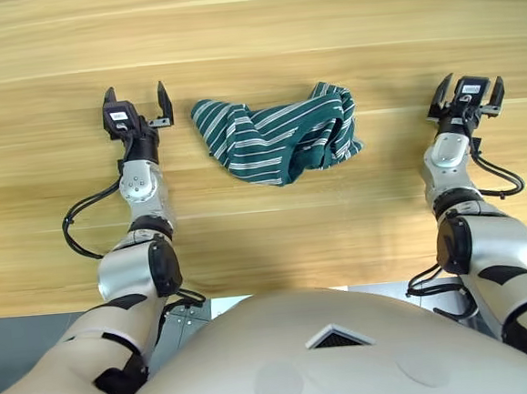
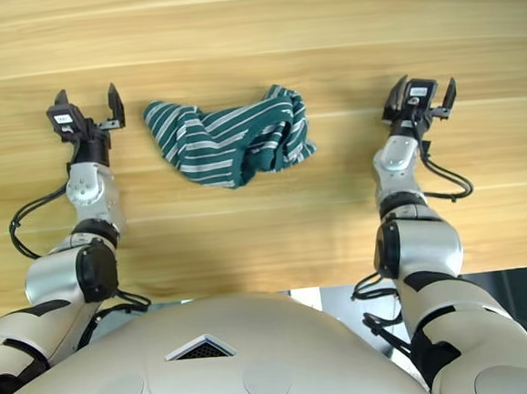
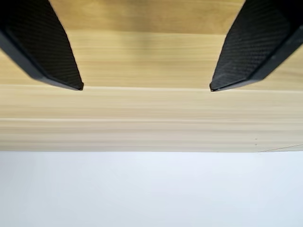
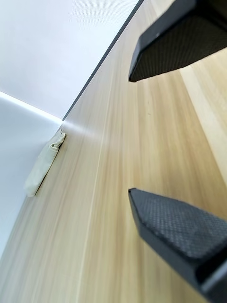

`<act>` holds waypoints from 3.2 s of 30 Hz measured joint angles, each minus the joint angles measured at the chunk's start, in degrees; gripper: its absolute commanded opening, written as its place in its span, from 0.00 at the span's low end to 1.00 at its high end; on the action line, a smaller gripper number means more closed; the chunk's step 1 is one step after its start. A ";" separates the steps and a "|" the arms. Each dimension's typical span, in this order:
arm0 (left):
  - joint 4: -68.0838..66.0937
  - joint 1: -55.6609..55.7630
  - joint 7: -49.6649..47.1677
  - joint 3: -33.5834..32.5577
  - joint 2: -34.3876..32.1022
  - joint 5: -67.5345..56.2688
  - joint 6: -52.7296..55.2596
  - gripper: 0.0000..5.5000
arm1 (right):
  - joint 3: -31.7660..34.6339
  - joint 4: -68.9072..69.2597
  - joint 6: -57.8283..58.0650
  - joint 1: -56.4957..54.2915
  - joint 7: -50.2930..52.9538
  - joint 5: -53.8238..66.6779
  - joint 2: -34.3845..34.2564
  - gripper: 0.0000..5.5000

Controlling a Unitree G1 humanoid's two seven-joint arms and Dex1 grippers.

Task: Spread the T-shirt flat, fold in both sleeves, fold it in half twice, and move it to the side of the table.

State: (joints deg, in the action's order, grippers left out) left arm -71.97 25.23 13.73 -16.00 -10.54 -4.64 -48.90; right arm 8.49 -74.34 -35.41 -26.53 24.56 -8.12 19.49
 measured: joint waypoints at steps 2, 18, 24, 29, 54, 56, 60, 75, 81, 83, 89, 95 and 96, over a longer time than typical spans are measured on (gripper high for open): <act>0.10 -0.01 2.33 -0.12 0.32 -0.26 -0.36 0.91 | -0.13 -0.01 0.00 -0.01 0.18 -0.16 -0.12 0.76; -0.99 0.41 -10.74 -0.40 0.00 1.04 1.44 0.90 | -6.24 0.38 -2.43 -1.41 1.09 -5.52 -2.68 0.70; -0.61 0.46 -13.12 0.34 0.45 2.59 -1.50 0.90 | -7.85 1.28 -5.89 -1.41 4.37 -7.74 -2.12 0.66; -0.45 0.44 -14.38 0.95 0.49 3.12 -3.37 0.82 | -8.56 1.87 -6.82 -1.41 5.54 -8.80 -2.07 0.65; 24.24 -11.48 17.66 9.83 0.00 -12.36 -4.56 0.82 | -10.70 2.89 -9.16 -0.36 6.44 -10.80 -2.28 0.65; 36.18 -19.91 24.95 15.71 -2.70 -15.63 -3.46 0.82 | -10.71 3.28 -9.22 -0.36 6.45 -10.89 -2.12 0.65; 59.85 -38.12 33.38 22.48 -14.17 -11.70 0.42 0.82 | -11.31 4.81 -9.58 -0.30 6.45 -11.59 -1.35 0.65; 67.53 -35.08 8.19 25.30 -19.20 39.28 8.47 0.82 | -12.42 9.69 -10.76 -1.36 6.54 -13.29 2.19 0.65; 63.18 -32.56 -2.08 26.65 -17.85 42.72 9.13 0.82 | -13.43 9.37 -10.71 -1.36 6.93 -14.32 2.19 0.65; 62.67 -32.59 -3.95 26.66 -17.87 42.77 9.77 0.82 | -13.44 9.14 -10.69 -1.35 7.06 -14.35 2.34 0.65; 62.58 -32.66 -9.63 26.73 -17.88 42.48 8.56 0.82 | -13.67 8.48 -9.83 -1.34 7.36 -14.94 2.44 0.65; 61.83 -32.77 -13.41 27.04 -16.89 40.51 5.50 0.82 | -13.92 6.73 -8.89 -1.35 7.37 -15.39 2.21 0.65; 61.07 -32.60 -13.59 27.04 -16.89 40.57 5.59 0.78 | -13.95 6.58 -8.86 -1.35 7.37 -15.39 2.13 0.65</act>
State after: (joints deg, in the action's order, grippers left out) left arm -10.90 -7.37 0.14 11.05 -27.42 35.93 -43.31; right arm -5.46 -67.76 -44.27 -27.87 31.93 -23.51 21.62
